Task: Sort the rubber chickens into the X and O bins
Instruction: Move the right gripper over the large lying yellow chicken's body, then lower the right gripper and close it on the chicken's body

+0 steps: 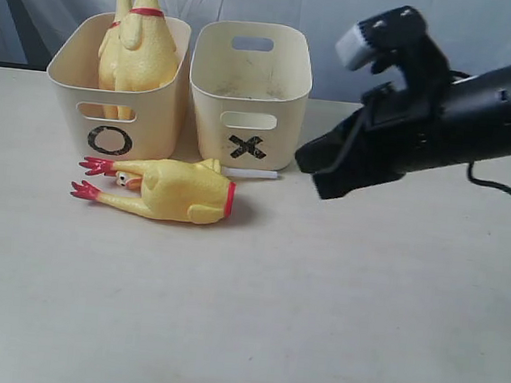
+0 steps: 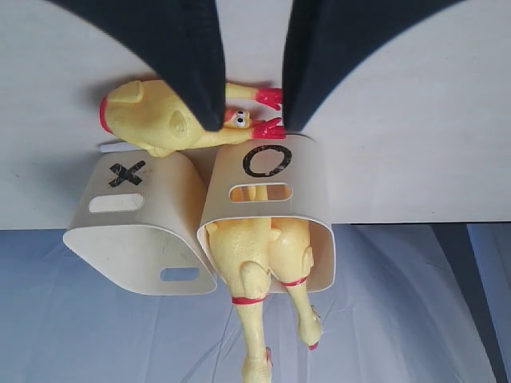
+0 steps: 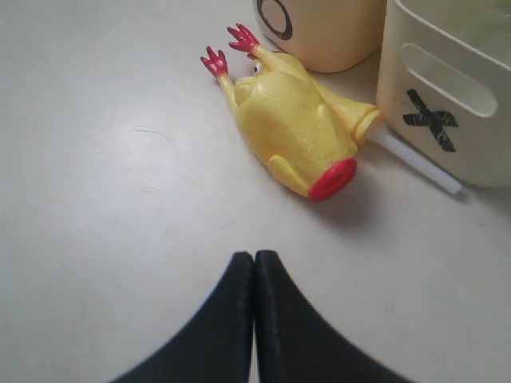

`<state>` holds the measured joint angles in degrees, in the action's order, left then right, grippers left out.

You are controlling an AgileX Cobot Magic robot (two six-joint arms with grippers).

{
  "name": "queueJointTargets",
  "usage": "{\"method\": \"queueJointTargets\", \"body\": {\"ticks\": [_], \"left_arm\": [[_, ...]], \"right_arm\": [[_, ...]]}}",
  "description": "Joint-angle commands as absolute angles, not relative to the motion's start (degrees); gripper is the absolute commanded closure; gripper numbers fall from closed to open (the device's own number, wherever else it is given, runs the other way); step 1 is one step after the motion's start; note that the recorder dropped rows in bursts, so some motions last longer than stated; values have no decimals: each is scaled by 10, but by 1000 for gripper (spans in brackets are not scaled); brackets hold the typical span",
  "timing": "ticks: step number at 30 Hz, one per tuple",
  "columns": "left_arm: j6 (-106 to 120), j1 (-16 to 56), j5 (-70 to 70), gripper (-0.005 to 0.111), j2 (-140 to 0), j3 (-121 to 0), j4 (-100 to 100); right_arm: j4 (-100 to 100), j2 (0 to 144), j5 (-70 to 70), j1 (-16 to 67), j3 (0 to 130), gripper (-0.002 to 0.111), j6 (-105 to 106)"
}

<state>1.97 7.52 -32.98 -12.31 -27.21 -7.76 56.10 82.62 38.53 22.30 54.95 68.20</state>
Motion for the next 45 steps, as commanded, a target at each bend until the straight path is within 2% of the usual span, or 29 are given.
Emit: {"method": "queueJointTargets", "body": {"ticks": [1,8,15,17,18,20,21,38,43,45], "left_arm": [[21,75,-333,82,-120,-270,-76],[21,75,-333,82,-120,-270,-74],[21,75,-333,82,-120,-270,-72],[21,75,-333,82,-120,-270,-72],[21,75,-333,82,-120,-270,-72],[21,75,-333,82,-120,-270,-72],[21,75,-333,82,-120,-270,-72],[21,75,-334,82,-120,-270,-68],[21,75,-334,82,-120,-270,-68],[21,75,-334,82,-120,-270,-68]], "right_arm": [[555,914,284,286,588,108,748],[555,1043,215,348,655,108,793],[581,1115,183,355,691,105,794],[581,1128,182,355,704,86,794],[584,1135,182,355,713,68,794],[586,1143,182,355,720,53,794],[586,1147,180,355,725,50,794],[582,1221,174,355,792,50,797],[585,1236,171,355,792,39,797],[585,1238,171,355,792,39,797]]}}
